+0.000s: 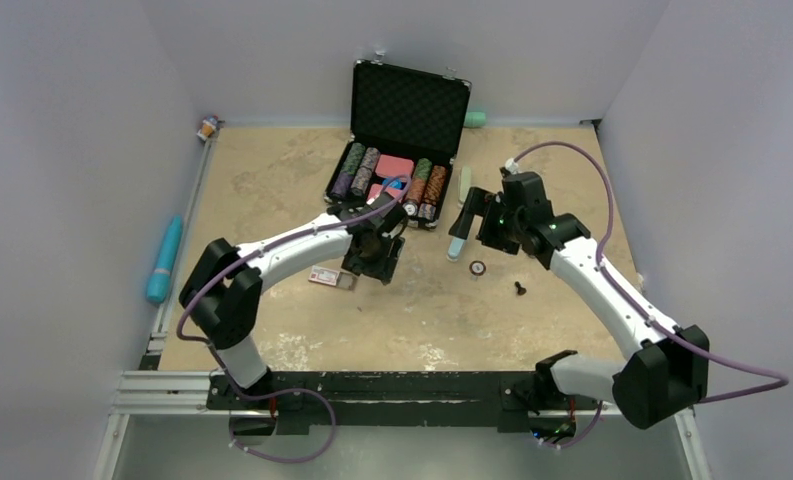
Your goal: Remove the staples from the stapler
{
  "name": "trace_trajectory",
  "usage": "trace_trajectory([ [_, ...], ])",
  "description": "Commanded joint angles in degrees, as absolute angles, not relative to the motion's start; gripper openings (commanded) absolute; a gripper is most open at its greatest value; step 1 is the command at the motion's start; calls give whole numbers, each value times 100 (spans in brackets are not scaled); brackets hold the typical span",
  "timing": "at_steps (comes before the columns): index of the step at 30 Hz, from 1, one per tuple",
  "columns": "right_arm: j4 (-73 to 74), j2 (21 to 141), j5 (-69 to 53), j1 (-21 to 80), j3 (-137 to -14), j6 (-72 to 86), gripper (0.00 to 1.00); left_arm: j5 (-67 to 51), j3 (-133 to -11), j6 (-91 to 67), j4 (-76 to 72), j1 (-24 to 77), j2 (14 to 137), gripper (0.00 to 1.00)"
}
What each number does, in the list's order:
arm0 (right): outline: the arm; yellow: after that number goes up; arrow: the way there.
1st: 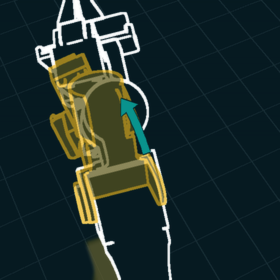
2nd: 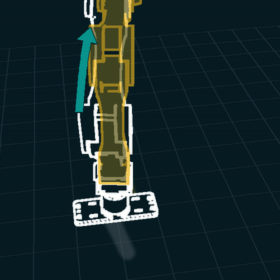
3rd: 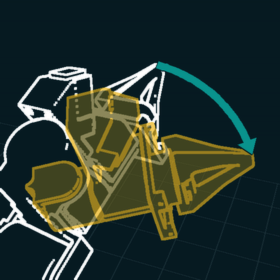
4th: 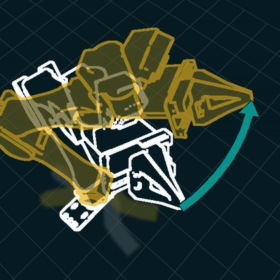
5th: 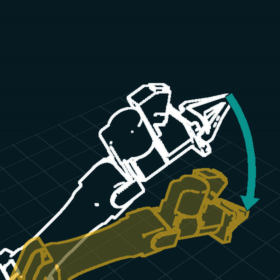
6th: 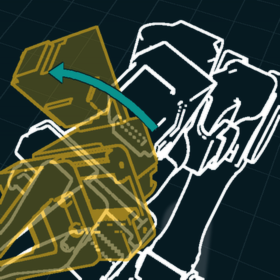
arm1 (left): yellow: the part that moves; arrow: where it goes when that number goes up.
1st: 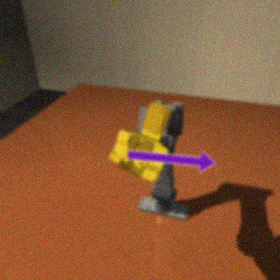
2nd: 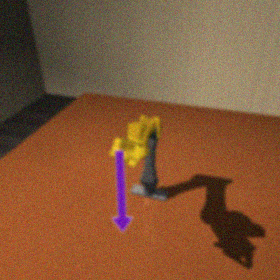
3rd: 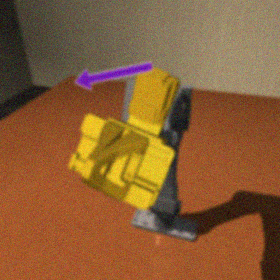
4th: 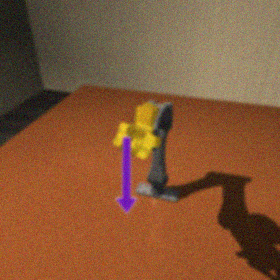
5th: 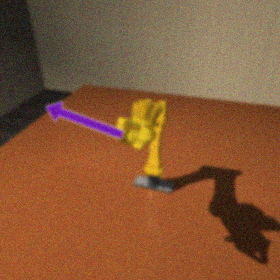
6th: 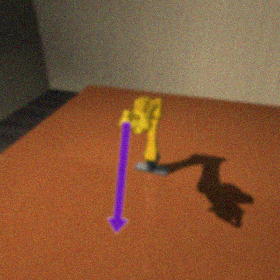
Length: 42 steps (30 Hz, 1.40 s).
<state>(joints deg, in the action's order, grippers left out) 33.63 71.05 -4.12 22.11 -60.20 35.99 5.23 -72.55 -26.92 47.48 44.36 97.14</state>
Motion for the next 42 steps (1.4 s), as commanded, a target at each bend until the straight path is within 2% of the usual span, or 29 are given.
trace_trajectory([
  [1,2638,6533,-983,2224,-5416,3638,98,756,-7421,-3249,4300,4381,9956,66],
  [7,3225,6949,-905,2215,-5839,2924,99,663,-7711,-3441,3842,4377,10466,61],
  [18,3015,6926,-1169,2217,-5515,3021,98,825,-8067,-4440,3902,4378,11161,60],
  [25,3026,6822,-1134,2215,-5468,3022,99,999,-8124,-4593,4074,4377,11302,51],
  [32,2998,6846,-1177,2215,-5450,3024,99,968,-8191,-4550,4111,4377,11429,49],
  [38,2996,6828,-1170,2215,-5449,3043,99,1121,-8194,-4510,4181,4380,11418,42],
  [42,2997,6820,-1162,2215,-5441,3059,99,1129,-8203,-4476,4174,4378,11487,41],
])
